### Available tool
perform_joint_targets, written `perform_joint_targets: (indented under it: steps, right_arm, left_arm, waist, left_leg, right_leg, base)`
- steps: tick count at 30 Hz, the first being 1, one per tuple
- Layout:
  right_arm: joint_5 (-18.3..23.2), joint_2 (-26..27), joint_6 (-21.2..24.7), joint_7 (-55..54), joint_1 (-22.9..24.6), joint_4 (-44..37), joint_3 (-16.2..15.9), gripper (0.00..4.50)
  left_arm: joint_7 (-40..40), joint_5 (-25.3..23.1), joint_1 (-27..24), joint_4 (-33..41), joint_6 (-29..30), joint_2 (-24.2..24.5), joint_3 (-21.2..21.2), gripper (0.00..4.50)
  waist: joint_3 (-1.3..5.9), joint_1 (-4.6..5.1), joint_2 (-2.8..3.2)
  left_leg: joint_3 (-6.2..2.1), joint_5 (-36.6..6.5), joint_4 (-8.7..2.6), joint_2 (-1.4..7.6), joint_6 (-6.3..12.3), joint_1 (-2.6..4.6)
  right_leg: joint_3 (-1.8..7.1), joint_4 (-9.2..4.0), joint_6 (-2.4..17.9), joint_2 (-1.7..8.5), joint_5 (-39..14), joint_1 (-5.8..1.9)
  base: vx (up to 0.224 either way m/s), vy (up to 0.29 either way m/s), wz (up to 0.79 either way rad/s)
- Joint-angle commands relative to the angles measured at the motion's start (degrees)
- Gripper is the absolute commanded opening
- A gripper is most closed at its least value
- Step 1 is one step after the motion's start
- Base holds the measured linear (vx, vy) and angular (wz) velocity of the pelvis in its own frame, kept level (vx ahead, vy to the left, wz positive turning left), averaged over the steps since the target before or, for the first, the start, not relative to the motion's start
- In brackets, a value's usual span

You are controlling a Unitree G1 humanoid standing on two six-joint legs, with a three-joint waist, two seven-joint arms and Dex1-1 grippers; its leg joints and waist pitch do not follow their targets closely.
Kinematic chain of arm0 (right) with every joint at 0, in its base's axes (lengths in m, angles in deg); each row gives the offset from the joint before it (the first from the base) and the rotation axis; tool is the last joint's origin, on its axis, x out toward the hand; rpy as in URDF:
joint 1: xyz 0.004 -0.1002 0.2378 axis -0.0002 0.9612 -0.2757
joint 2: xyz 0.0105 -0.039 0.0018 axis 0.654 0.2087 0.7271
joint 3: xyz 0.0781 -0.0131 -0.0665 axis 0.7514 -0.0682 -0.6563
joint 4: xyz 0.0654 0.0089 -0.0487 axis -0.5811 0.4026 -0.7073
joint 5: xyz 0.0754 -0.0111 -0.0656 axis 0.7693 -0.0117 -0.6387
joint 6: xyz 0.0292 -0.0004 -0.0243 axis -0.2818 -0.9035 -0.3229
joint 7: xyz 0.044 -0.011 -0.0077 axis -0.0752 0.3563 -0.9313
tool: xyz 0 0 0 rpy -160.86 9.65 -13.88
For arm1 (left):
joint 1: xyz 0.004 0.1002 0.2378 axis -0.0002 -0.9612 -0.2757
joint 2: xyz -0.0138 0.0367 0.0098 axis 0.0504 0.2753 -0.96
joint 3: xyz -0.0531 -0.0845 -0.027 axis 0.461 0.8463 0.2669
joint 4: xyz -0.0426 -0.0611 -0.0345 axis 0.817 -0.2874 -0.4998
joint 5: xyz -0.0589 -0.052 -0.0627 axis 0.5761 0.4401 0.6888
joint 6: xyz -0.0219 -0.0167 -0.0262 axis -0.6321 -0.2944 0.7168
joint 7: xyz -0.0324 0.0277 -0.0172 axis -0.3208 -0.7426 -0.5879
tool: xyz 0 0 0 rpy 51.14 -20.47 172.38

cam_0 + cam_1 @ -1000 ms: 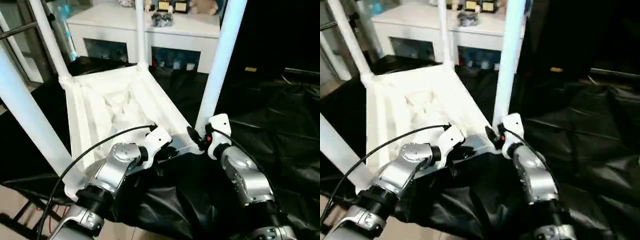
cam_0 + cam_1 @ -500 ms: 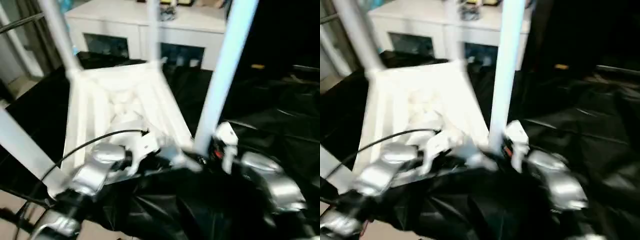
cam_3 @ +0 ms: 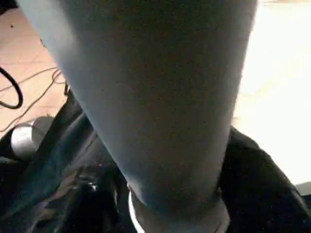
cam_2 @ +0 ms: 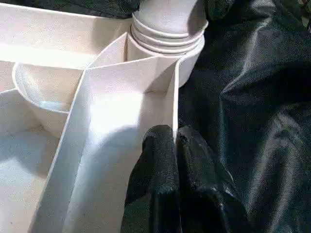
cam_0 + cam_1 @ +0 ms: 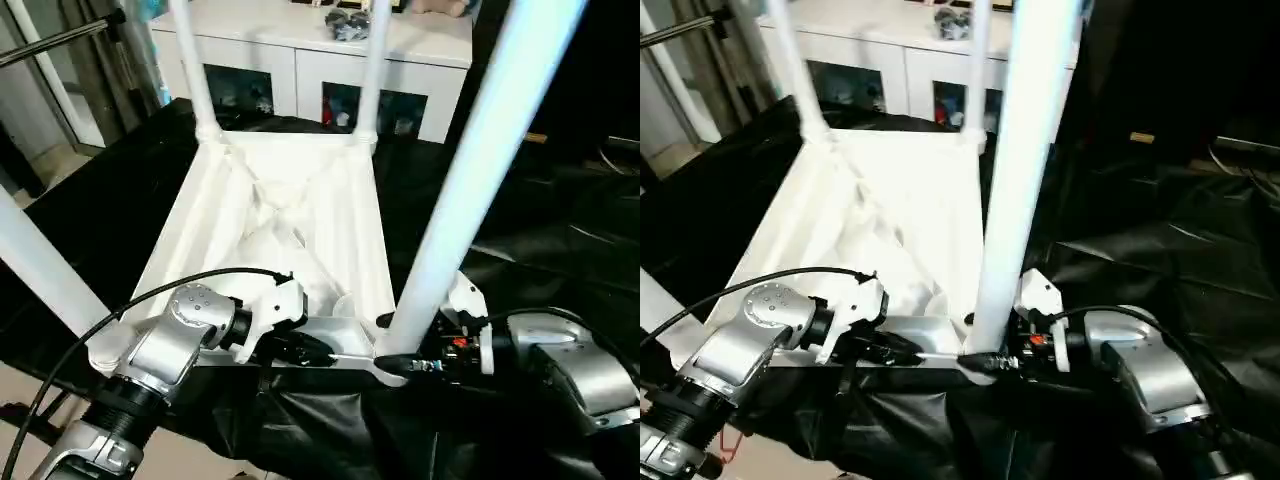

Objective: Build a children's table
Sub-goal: Rotate leg to tighten

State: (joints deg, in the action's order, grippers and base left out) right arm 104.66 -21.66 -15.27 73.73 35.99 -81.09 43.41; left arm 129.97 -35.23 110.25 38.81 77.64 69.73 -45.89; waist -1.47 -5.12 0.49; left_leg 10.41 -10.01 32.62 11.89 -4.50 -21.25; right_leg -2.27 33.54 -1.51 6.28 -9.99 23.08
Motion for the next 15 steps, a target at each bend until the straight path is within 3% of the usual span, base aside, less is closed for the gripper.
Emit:
perform_joint_targets:
  steps: [1, 7, 14, 15]
  right_arm:
    - [0.0, -0.3, 0.4, 1.2, 0.2, 0.0, -1.7, 2.44]
    - [0.4, 0.3, 1.3, 0.5, 0.5, -0.7, -2.0, 2.12]
    - [0.8, 1.7, 1.7, -1.5, 2.3, -1.5, -1.9, 2.05]
    - [1.1, 3.0, 2.1, -3.3, 3.3, -1.7, -1.6, 2.05]
  left_arm:
    - [-0.9, 1.4, 1.6, 1.0, -0.7, -0.2, 0.9, 0.0]
    - [-1.3, 1.6, 1.4, 1.0, -0.8, -0.4, 0.7, 0.0]
    - [-6.5, 0.9, 0.6, 1.0, 0.5, -2.3, 2.1, 0.0]
    - [-9.0, 0.8, 0.2, 1.5, 1.8, -3.7, 2.4, 0.0]
  waist:
    - [2.8, 0.15, -0.31]
    - [2.89, 0.14, -0.1]
    - [2.66, 0.16, -0.27]
    - [2.55, 0.13, -0.49]
  left_leg:
    - [0.34, -14.3, -3.72, 0.95, 2.53, 0.71]
    - [0.31, -13.5, -3.59, 0.89, 2.79, 0.69]
    - [0.27, -15.8, -3.76, 0.87, 1.98, 0.68]
    - [0.29, -16.9, -3.79, 0.86, 1.77, 0.78]
  right_leg:
    - [1.11, -3.12, 13.4, 0.84, -9.3, -2.43]
    - [1.01, -2.92, 13.8, 0.75, -7.4, -2.54]
    - [1.13, -3.33, 12.8, 0.86, -11.8, -2.4]
    - [1.19, -3.61, 12.0, 0.95, -14.3, -2.22]
  base:
    - [0.0, 0.0, 0.0]
    - [0.0, 0.0, 0.0]
    - [0.0, 0.0, 0.0]
    - [0.0, 0.0, 0.0]
